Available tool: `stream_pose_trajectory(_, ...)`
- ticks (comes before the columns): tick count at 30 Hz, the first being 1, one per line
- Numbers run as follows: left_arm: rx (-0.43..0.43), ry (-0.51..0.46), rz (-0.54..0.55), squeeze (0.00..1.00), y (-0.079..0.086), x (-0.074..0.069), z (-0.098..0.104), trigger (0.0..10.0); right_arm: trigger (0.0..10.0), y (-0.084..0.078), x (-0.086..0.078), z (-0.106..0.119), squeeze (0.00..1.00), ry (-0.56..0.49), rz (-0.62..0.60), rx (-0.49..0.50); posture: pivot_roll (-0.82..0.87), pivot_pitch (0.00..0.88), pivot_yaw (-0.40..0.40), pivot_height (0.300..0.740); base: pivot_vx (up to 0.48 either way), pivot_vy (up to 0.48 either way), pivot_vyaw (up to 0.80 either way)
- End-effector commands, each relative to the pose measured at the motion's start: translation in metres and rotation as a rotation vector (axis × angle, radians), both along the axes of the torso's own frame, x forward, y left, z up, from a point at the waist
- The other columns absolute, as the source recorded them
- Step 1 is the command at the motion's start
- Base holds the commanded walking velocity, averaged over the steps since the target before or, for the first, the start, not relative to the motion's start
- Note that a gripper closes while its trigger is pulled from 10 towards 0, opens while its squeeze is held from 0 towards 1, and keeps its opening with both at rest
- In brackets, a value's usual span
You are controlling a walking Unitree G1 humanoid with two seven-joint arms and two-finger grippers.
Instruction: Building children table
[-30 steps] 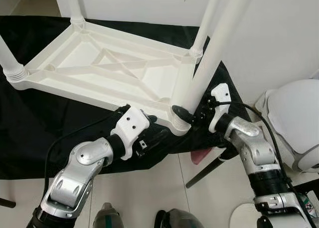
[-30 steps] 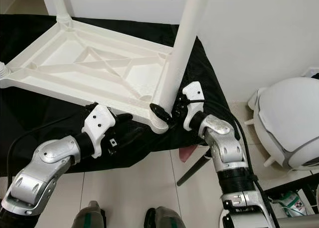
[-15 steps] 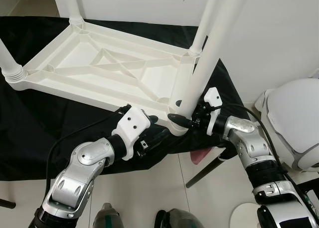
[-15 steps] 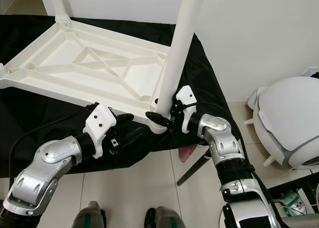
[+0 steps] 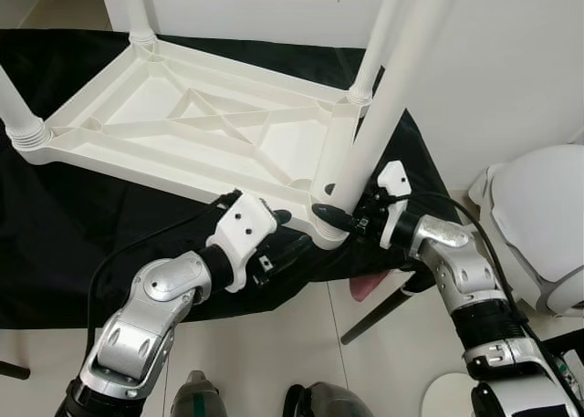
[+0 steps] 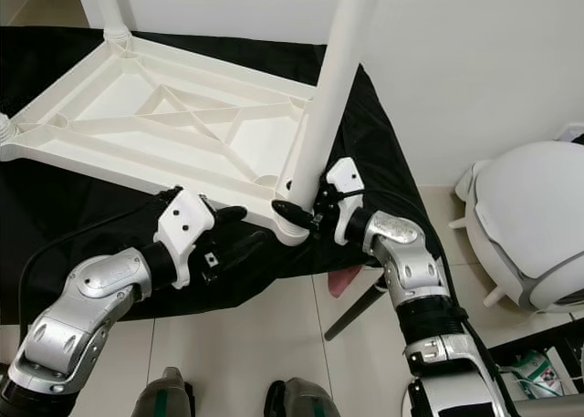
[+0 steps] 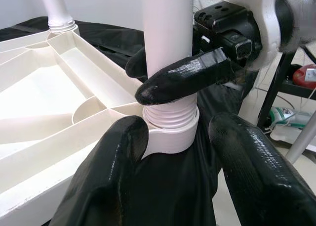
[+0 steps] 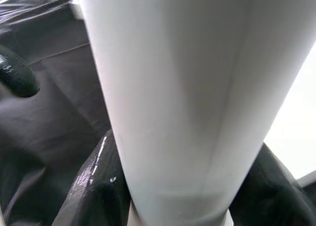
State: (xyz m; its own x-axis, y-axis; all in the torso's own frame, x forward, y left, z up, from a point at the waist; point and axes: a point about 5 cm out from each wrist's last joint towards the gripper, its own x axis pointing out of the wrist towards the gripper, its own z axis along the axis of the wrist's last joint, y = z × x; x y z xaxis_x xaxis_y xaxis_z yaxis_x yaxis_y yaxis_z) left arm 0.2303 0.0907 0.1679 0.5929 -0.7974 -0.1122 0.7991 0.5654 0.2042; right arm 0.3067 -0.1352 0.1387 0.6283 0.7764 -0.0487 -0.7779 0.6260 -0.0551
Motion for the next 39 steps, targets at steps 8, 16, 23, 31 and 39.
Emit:
stream_pose_trajectory(8, -0.013, -0.022, 0.055, 0.0, -0.004, 0.008, 0.002, 10.0, 10.0, 0.026, -0.009, -0.003, 0.0, 0.02, -0.355, 0.081, 0.0, 0.042, -0.082, 0.74, 0.0, 0.0, 0.0)
stream_pose_trajectory(16, -0.005, -0.023, 0.054, 0.0, -0.004, 0.007, 0.001, 10.0, 10.0, 0.036, -0.014, -0.005, 0.0, 0.052, -0.526, 0.07, 0.0, 0.031, -0.089, 0.74, 0.0, 0.0, 0.0)
stream_pose_trajectory(23, 0.0, -0.025, 0.057, 0.0, -0.003, 0.008, 0.0, 10.0, 10.0, 0.032, -0.014, 0.0, 1.0, 0.082, -0.491, 0.124, 0.01, 0.008, -0.084, 0.74, 0.0, 0.0, 0.0)
stream_pose_trajectory(31, 0.005, -0.029, 0.053, 0.0, -0.003, 0.009, 0.001, 10.0, 10.0, 0.024, -0.015, 0.007, 1.0, 0.023, -0.248, 0.143, 0.01, 0.0, -0.08, 0.74, 0.0, 0.0, 0.0)
stream_pose_trajectory(39, 0.005, -0.032, 0.051, 0.0, -0.003, 0.009, 0.002, 10.0, 10.0, 0.006, -0.013, 0.008, 0.0, 0.008, -0.004, 0.052, 0.02, 0.0, -0.077, 0.74, 0.0, 0.0, 0.0)
